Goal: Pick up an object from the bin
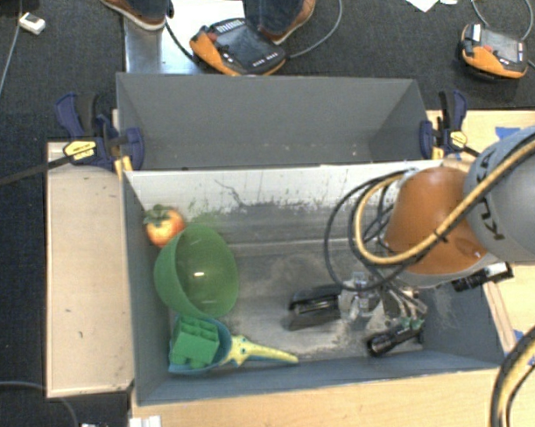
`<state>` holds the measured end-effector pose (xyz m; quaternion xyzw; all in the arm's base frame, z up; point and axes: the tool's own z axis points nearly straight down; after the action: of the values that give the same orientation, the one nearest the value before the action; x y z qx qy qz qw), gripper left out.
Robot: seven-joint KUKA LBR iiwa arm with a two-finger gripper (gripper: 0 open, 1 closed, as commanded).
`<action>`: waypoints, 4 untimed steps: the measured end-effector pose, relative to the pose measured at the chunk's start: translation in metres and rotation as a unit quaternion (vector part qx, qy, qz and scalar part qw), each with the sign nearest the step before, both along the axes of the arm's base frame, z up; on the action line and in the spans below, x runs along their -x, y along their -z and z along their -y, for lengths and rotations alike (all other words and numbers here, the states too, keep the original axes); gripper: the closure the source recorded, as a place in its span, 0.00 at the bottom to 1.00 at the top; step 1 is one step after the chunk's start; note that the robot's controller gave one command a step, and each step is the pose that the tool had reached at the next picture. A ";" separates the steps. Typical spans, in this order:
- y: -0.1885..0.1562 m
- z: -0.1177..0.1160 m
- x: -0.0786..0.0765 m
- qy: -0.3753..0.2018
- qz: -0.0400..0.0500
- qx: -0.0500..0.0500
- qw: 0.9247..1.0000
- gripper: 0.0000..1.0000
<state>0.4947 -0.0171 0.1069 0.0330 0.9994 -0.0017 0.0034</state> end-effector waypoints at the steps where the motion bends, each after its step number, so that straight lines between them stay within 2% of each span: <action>1: 0.028 0.009 -0.035 -0.259 0.005 0.001 0.966 1.00; 2: 0.028 0.007 -0.079 -0.065 0.007 0.000 0.998 1.00; 3: 0.028 0.007 -0.079 -0.064 0.007 0.000 0.998 1.00; 4: 0.034 0.013 -0.081 -0.056 0.009 0.000 0.998 0.00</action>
Offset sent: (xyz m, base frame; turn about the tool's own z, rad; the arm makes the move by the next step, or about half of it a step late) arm 0.0730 -0.0079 -0.0369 -0.1305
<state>0.5759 -0.0304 0.0726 -0.0226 0.9997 -0.0009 0.0123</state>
